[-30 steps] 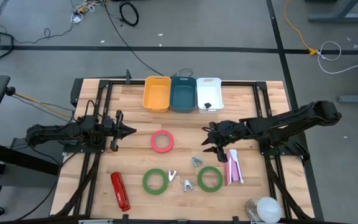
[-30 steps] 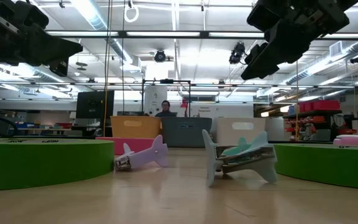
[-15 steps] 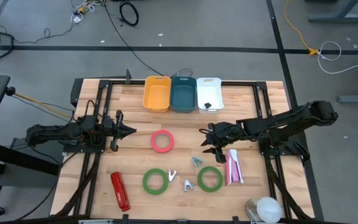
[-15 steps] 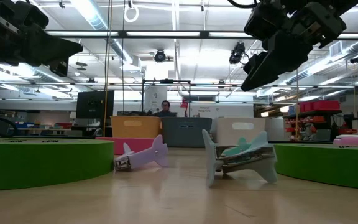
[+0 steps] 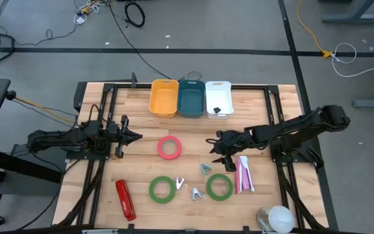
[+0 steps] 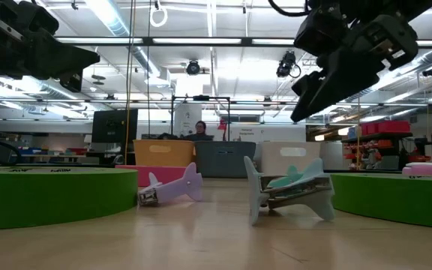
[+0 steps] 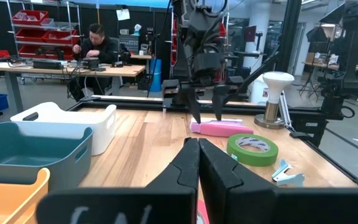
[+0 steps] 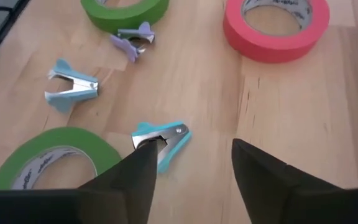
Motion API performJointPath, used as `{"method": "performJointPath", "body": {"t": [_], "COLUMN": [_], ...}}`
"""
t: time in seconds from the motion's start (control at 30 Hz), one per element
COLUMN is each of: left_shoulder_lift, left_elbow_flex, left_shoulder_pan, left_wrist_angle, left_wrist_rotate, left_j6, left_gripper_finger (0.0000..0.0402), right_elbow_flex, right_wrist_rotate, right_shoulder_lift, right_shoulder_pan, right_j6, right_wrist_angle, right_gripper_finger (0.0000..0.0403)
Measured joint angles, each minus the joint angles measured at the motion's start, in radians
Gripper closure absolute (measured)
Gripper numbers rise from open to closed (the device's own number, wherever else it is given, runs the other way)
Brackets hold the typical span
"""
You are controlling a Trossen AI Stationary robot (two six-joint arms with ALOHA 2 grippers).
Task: Pick and place Stapler, Stapler remover, tape
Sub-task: Put the top blue staple remover into the white bin
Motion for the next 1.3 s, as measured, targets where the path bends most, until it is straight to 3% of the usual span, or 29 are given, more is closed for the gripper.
{"method": "performJointPath", "body": {"t": [0.17, 0.4, 0.8, 1.3], "left_shoulder_lift": [0.0, 0.0, 0.0, 0.0], "left_elbow_flex": [0.0, 0.0, 0.0, 0.0], "left_shoulder_pan": [0.0, 0.0, 0.0, 0.0], "left_wrist_angle": [0.0, 0.0, -0.002, -0.003], "left_wrist_rotate": [0.0, 0.0, 0.0, 0.0], "left_j6": [0.0, 0.0, 0.0, 0.0], "left_gripper_finger": [0.0392, 0.0392, 0.0392, 0.0392], "right_elbow_flex": [0.0, 0.0, 0.0, 0.0], "right_wrist_rotate": [-0.008, -0.109, -0.104, -0.068], "right_shoulder_lift": [0.027, 0.079, 0.159, 0.166], "right_shoulder_pan": [0.0, 0.008, 0.039, 0.038], "right_j6": [0.03, 0.053, 0.061, 0.238], "right_wrist_angle": [-0.026, -0.011, 0.07, 0.129], "right_gripper_finger": [0.0181, 0.019, 0.0204, 0.0223]}}
